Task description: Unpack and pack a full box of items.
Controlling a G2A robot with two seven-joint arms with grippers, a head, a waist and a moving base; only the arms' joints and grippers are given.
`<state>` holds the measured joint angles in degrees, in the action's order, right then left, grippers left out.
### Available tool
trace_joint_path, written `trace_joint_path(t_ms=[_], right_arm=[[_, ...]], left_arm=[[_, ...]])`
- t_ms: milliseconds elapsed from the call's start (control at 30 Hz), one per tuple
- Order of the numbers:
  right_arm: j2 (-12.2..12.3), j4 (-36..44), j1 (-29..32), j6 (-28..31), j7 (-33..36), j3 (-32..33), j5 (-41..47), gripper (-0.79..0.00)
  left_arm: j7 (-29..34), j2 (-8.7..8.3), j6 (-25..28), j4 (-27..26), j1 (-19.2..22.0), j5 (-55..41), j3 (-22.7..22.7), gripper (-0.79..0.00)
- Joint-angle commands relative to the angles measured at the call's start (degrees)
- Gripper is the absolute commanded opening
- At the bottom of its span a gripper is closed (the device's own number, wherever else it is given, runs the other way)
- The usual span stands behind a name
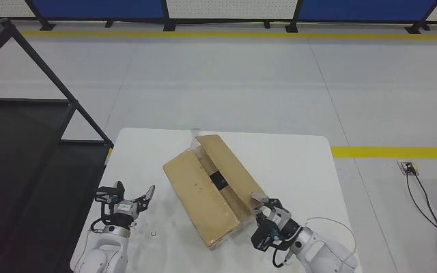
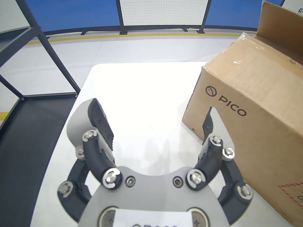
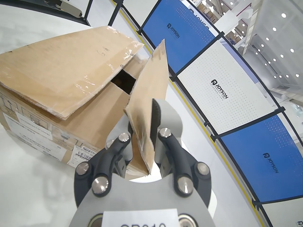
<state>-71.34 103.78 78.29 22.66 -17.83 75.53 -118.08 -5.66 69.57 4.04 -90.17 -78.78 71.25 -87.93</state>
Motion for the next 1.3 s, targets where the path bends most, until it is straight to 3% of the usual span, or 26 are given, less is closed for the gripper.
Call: trace_joint_path(t_ms=[0, 200, 333, 500, 633, 833, 1267], right_arm=[[0.35, 1.91, 1.58, 1.5, -1.57, 0.86, 0.37, 0.0], [1.85, 8.65, 8.03, 6.43, -8.38, 4.07, -2.07, 0.0], [2.39, 13.15, 13.06, 6.11, -10.25, 4.35, -2.96, 0.0], [2.39, 13.15, 13.06, 6.11, -10.25, 4.35, -2.96, 0.0], [2.43, 13.0, 12.96, 6.45, -9.53, 3.68, -3.92, 0.0], [2.01, 12.76, 10.72, 4.36, -5.49, -4.58, -8.43, 0.0], [-0.97, 6.91, 2.34, -12.96, 8.11, -25.58, -28.86, 0.0]], left_arm=[[-0.01, 0.02, -0.3, -0.04, 0.08, -0.02, -0.14, 0.0], [-0.61, 0.22, -2.15, 3.58, 4.16, 0.58, 0.1, 0.0], [-0.46, 0.32, -0.94, 7.53, 8.13, 0.97, 0.89, 0.0], [-1.37, 0.14, 3.35, 11.59, 11.63, 2.89, 1.69, 0.0], [-1.37, 0.14, 3.35, 11.59, 11.63, 2.89, 1.69, 0.0], [-0.95, 0.4, 0.37, 12.54, 11.74, 2.43, 2.04, 0.0], [-2.32, 1.08, -2.05, 14.05, 12.57, -0.78, 2.76, 0.0]])
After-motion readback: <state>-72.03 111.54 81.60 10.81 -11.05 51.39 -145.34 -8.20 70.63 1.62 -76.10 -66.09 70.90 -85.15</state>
